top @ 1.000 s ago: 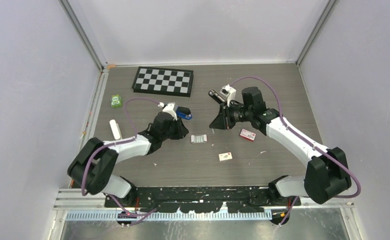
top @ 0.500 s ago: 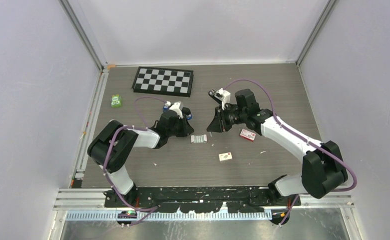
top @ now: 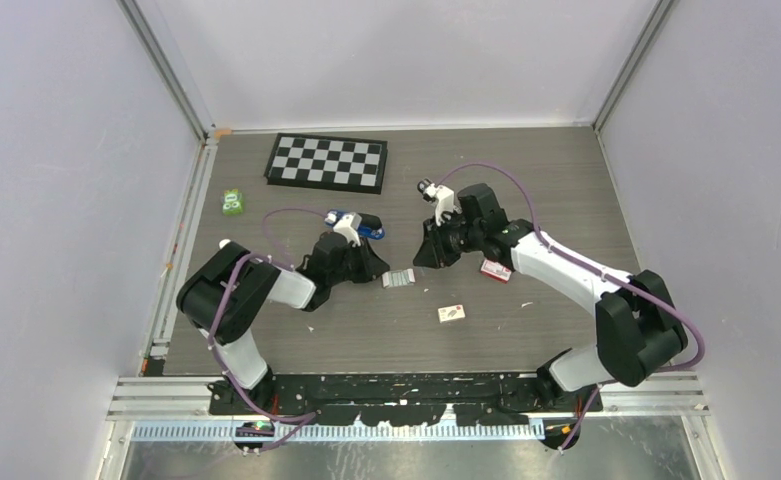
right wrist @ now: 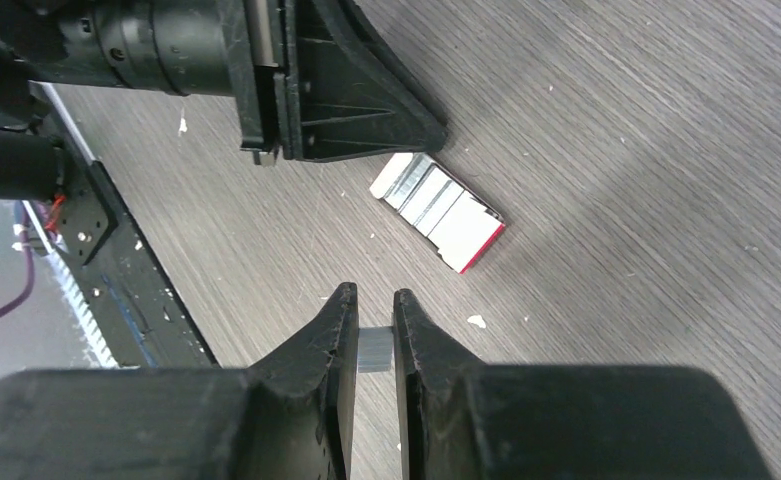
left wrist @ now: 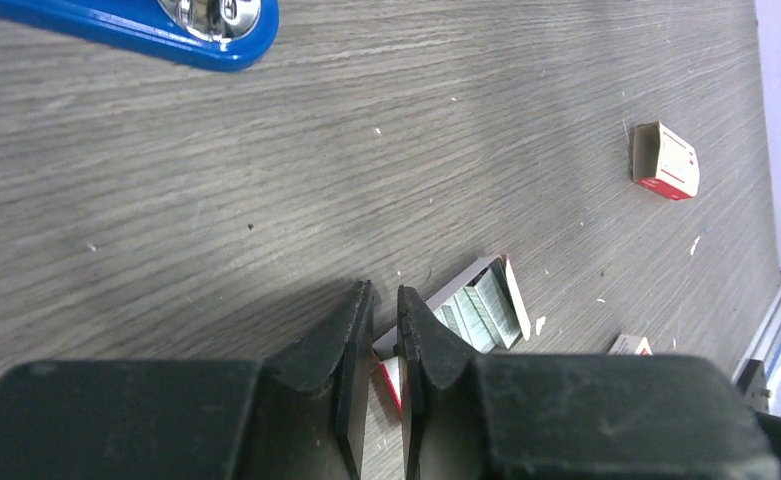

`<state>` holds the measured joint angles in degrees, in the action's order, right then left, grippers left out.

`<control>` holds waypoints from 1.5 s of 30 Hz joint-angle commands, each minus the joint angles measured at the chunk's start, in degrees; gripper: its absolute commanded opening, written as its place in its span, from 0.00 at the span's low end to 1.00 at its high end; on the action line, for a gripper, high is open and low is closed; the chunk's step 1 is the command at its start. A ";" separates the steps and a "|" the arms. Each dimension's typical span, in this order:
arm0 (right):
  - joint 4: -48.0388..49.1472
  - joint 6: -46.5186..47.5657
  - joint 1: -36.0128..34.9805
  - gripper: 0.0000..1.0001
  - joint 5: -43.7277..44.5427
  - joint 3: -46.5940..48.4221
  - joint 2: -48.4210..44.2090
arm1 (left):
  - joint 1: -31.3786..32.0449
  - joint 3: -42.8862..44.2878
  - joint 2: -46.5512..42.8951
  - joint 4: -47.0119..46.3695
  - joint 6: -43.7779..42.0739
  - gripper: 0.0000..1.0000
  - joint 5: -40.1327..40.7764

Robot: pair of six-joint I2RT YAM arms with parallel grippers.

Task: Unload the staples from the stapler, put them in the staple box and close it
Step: Adjust the staple box at the center of the board, then place the staple in the staple box.

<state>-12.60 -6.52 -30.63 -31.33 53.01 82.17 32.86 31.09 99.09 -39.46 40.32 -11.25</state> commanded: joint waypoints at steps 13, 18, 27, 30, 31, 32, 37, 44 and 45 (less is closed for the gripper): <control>-1.81 6.29 -9.12 0.11 14.02 5.68 5.32 | -0.19 -5.98 -4.06 -3.98 4.16 0.17 -0.07; -1.81 6.31 -11.28 0.11 17.40 7.18 8.22 | -0.18 -7.54 -7.09 -3.87 4.83 0.17 0.98; -1.37 5.43 -13.34 0.12 21.40 10.25 12.44 | -0.18 -10.03 -11.00 -4.00 5.43 0.18 3.08; -1.17 4.50 -13.70 0.12 22.62 11.59 14.22 | -0.21 -11.58 -13.95 -3.84 5.31 0.19 4.71; -1.34 4.09 -13.83 0.12 23.00 12.10 15.03 | -0.17 -12.18 -15.50 -3.41 5.18 0.19 5.17; -1.25 3.62 -13.96 0.12 23.53 12.54 15.58 | -0.19 -12.65 -17.20 -2.51 4.88 0.19 5.81; -1.34 2.06 -14.83 0.12 24.85 13.05 17.43 | -0.17 -14.11 -31.10 9.36 2.24 0.20 8.49; -0.73 1.10 -15.40 0.14 26.61 12.64 18.54 | -0.19 -16.24 -50.61 24.27 1.37 0.23 12.51; -0.68 1.10 -15.52 0.14 26.85 12.64 18.75 | -0.19 -16.46 -52.61 25.77 1.55 0.23 12.71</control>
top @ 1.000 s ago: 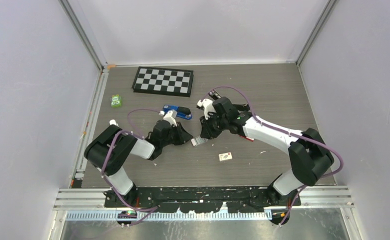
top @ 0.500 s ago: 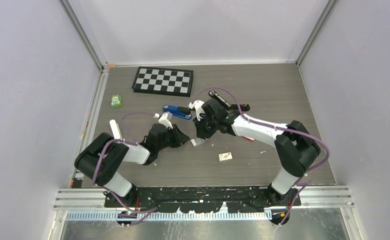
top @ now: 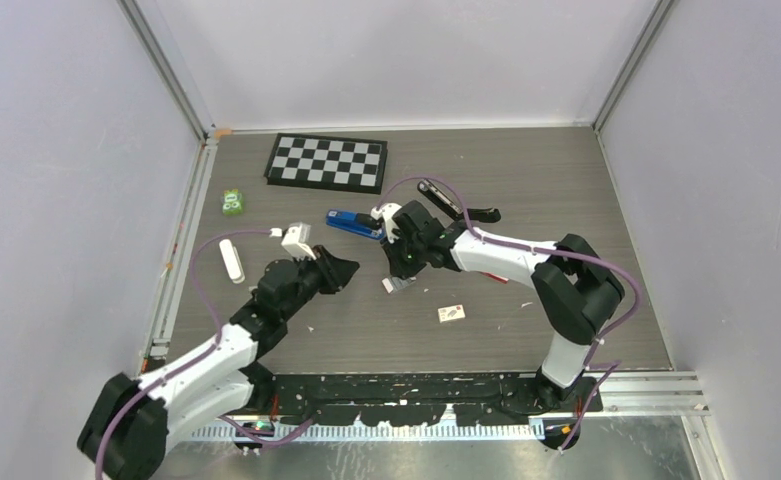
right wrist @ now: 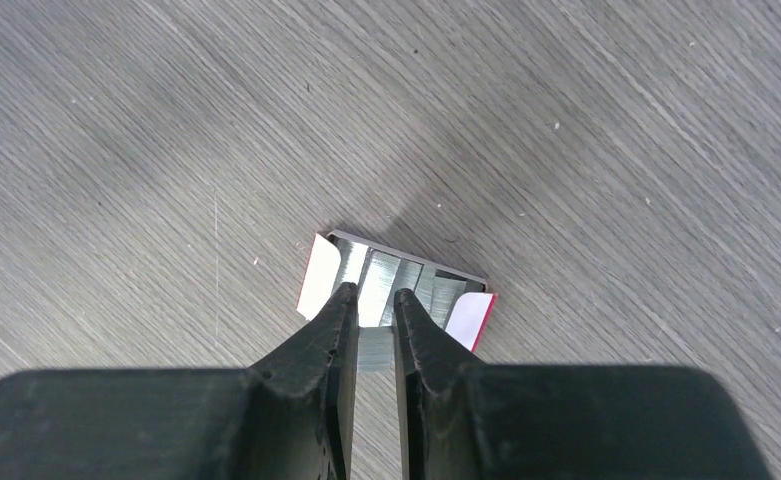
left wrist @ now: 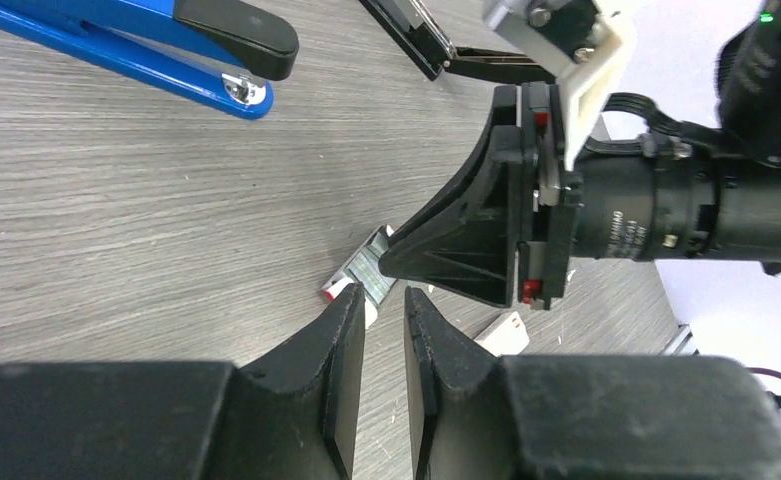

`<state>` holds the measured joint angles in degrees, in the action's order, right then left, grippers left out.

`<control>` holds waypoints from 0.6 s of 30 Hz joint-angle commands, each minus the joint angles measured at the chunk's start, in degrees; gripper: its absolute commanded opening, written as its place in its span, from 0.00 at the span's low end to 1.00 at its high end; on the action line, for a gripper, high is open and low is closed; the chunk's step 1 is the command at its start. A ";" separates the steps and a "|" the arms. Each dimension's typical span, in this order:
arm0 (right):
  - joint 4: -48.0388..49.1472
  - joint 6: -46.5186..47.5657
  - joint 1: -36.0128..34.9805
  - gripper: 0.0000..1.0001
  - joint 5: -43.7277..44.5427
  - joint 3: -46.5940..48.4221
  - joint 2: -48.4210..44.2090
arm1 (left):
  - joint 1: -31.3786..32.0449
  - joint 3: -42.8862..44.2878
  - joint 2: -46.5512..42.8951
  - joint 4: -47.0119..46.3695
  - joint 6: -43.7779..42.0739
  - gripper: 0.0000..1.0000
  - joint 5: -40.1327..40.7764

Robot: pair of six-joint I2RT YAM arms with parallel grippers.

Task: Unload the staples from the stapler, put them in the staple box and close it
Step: Place the staple in the staple box.

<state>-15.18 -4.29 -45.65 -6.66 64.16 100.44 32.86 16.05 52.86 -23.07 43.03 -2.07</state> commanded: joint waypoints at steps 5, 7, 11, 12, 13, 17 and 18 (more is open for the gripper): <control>1.99 -1.57 -0.85 0.14 3.95 1.80 1.29 | -0.19 -1.55 -14.47 15.72 -0.66 0.23 3.95; 1.85 -1.58 -0.85 0.15 4.39 1.97 1.70 | -0.17 -1.64 -16.73 17.66 -0.58 0.23 4.24; 1.99 -1.60 -0.84 0.15 5.21 1.95 1.92 | -0.17 -2.11 -19.61 20.06 -0.40 0.23 4.44; 1.87 -1.47 -0.85 0.15 5.45 2.01 1.91 | -0.23 -2.24 -19.96 20.34 -0.32 0.23 4.44; 1.94 -1.38 -0.80 0.15 5.75 2.02 1.87 | -0.20 -2.32 -20.14 20.56 -0.31 0.23 4.44; 1.92 -1.08 -0.84 0.15 6.37 2.06 2.16 | -0.17 -2.68 -20.68 20.74 0.02 0.23 4.31; 1.87 -1.01 -0.85 0.15 6.39 2.10 2.30 | -0.21 -2.69 -20.69 20.69 0.08 0.23 4.33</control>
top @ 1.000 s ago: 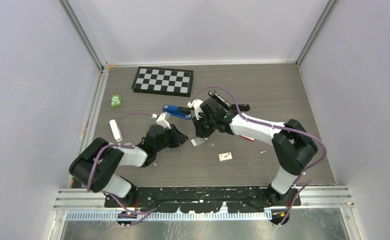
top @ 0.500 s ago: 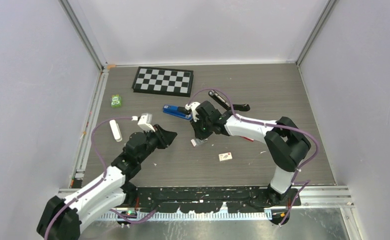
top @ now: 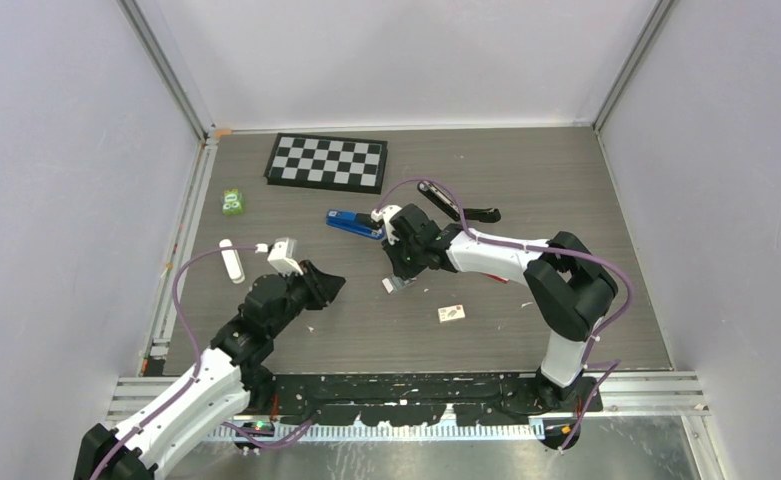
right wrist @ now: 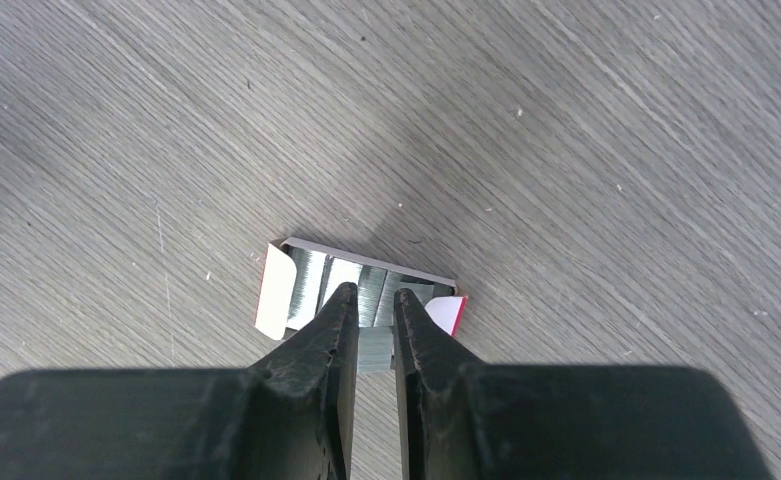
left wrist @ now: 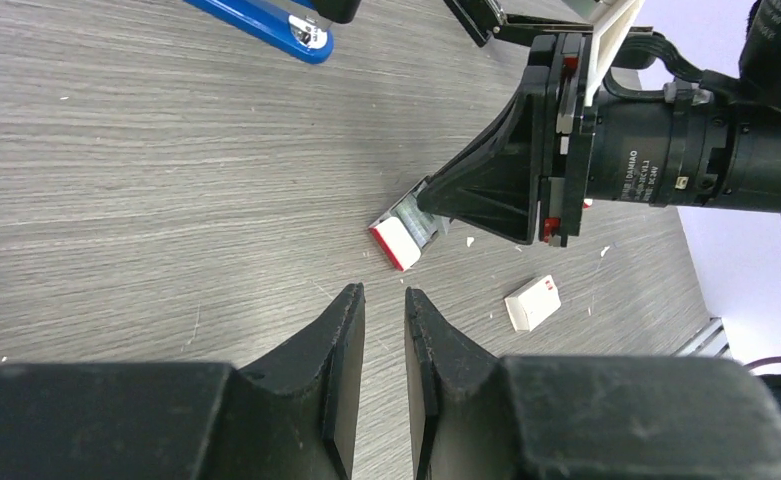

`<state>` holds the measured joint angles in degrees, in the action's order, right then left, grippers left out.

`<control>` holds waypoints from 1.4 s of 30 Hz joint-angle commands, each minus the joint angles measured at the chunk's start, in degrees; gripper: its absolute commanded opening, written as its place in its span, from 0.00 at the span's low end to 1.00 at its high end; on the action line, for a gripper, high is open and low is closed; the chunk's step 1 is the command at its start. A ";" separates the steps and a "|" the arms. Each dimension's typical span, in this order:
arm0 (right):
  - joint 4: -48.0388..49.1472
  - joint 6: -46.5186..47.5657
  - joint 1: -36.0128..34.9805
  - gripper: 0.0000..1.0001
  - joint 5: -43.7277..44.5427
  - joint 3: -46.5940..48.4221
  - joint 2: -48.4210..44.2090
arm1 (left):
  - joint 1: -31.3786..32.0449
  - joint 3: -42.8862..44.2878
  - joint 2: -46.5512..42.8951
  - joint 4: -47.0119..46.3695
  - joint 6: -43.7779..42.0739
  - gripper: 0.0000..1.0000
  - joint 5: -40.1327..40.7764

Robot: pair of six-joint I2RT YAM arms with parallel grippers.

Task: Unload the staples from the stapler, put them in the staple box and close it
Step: Place the staple in the staple box.

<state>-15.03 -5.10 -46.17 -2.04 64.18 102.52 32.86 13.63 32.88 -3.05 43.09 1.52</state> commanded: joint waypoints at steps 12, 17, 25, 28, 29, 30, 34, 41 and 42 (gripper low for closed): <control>0.97 -0.45 -0.63 0.16 -0.05 3.10 0.43 | -0.18 -0.35 -0.61 0.41 0.40 0.23 0.00; 0.54 -0.49 -0.67 0.16 -0.16 3.61 1.38 | -0.19 -0.64 -1.04 0.54 0.50 0.23 0.06; 0.08 0.07 -0.67 0.16 0.45 3.76 1.96 | -0.19 -1.18 -1.94 0.99 0.76 0.23 -0.03; -0.21 0.53 -0.67 0.16 1.04 3.84 2.24 | -0.24 -1.15 -2.44 1.30 0.77 0.23 0.02; -0.31 0.68 -0.67 0.16 1.26 3.89 2.31 | -0.20 -1.15 -2.55 1.48 0.72 0.23 0.16; -0.42 0.76 -0.67 0.16 1.47 3.97 2.33 | -0.17 -1.14 -2.53 1.52 0.68 0.23 0.26; -0.81 1.55 -0.67 0.16 1.87 4.15 2.18 | -0.19 -1.23 -2.34 1.51 0.68 0.24 0.31; -1.78 2.24 -0.65 0.16 4.06 4.50 2.33 | -0.23 -1.24 -2.30 1.28 0.77 0.24 0.15; -1.89 2.32 -0.67 0.16 4.14 4.54 2.32 | -0.20 -1.24 -2.24 1.29 0.77 0.24 0.15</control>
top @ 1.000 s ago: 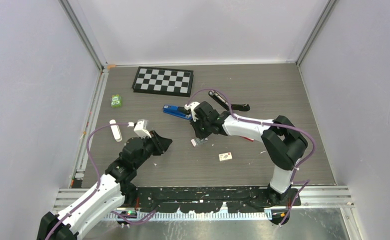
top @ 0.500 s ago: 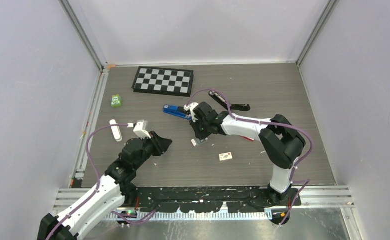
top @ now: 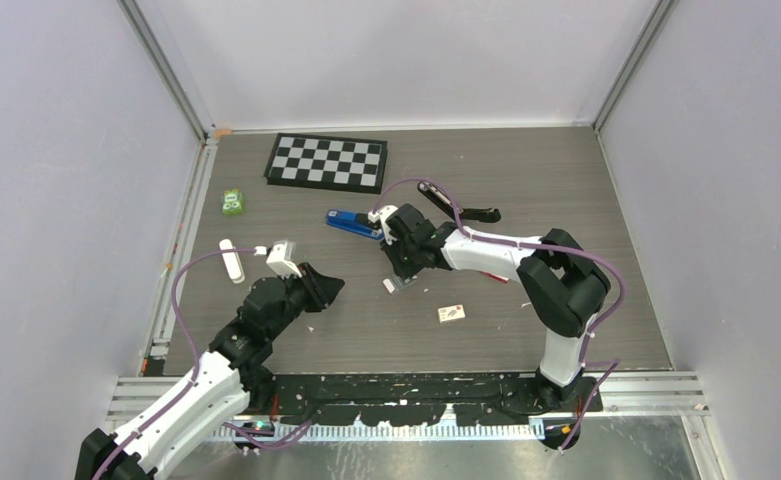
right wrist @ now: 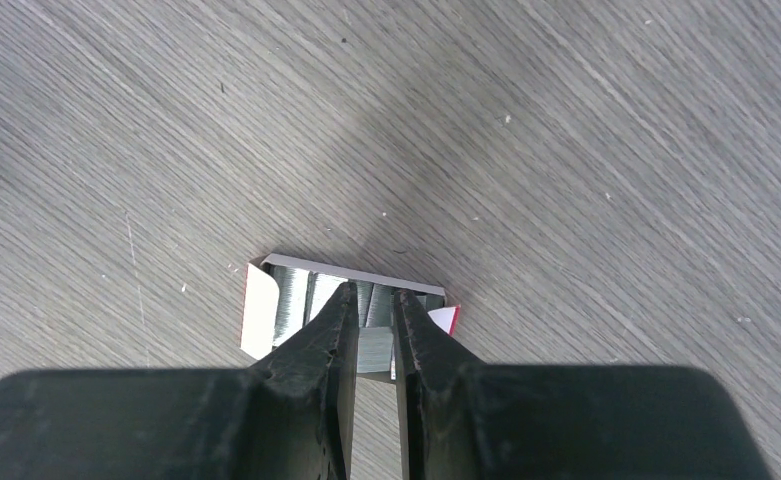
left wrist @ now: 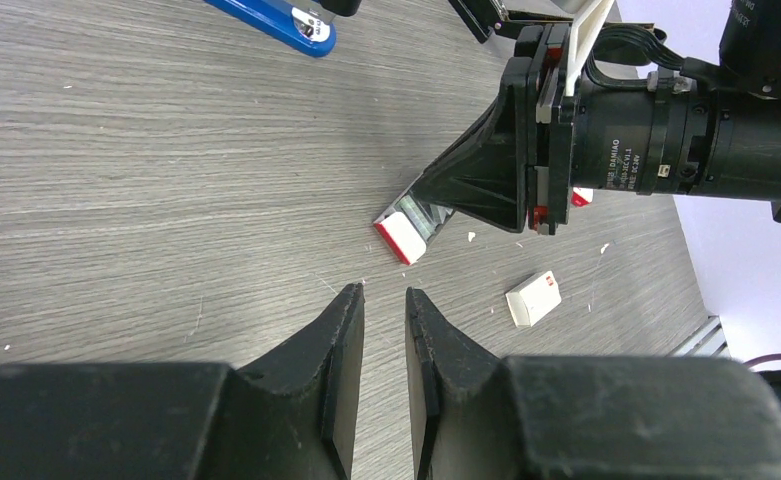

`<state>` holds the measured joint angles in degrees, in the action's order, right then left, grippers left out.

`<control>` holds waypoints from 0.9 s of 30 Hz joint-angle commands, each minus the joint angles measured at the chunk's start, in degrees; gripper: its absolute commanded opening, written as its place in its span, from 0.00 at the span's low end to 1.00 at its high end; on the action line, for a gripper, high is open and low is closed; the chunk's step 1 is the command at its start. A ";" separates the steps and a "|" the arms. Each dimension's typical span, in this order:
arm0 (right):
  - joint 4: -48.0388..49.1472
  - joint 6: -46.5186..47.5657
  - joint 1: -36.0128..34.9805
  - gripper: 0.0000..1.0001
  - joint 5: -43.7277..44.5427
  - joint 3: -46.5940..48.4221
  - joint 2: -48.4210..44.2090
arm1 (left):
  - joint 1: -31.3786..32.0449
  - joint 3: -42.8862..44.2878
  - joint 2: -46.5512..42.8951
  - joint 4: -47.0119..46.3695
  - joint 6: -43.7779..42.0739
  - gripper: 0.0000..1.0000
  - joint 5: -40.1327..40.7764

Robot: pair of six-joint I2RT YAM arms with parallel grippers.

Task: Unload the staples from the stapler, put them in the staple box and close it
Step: Place the staple in the staple box.

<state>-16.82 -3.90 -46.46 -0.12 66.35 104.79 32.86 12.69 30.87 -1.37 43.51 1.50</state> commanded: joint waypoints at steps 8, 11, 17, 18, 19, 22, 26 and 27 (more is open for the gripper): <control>-0.46 1.42 -0.39 0.19 1.82 2.54 0.22 | -0.17 -0.30 -0.26 -0.53 0.44 0.24 0.01; -0.57 1.42 -0.39 0.19 1.32 2.56 0.17 | -0.17 -0.25 -0.58 -0.21 0.44 0.24 0.05; -1.12 1.32 -0.65 0.22 0.91 2.99 0.06 | -0.23 -0.03 -1.00 0.14 0.44 0.24 -0.01; -1.23 1.16 -0.65 0.23 0.92 3.03 -0.02 | -0.19 -0.03 -1.07 0.14 0.44 0.24 0.00; -1.21 1.15 -0.65 0.23 0.98 3.15 -0.08 | -0.17 -0.11 -0.94 0.00 0.44 0.24 0.00; -1.41 1.14 -0.65 0.23 0.91 3.26 -0.41 | -0.21 -0.16 -0.82 -0.20 0.53 0.24 -0.25; -1.56 1.16 -0.65 0.25 0.96 3.35 -0.72 | -0.18 -0.03 -0.85 -0.22 0.61 0.24 -0.48; -1.55 1.16 -0.65 0.26 0.92 3.43 -0.81 | -0.17 0.05 -0.94 -0.17 0.57 0.24 -0.45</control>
<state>-18.76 -3.11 -46.78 0.80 67.22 104.95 32.86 12.69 30.39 -0.97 43.59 1.45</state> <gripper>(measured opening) 0.249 0.235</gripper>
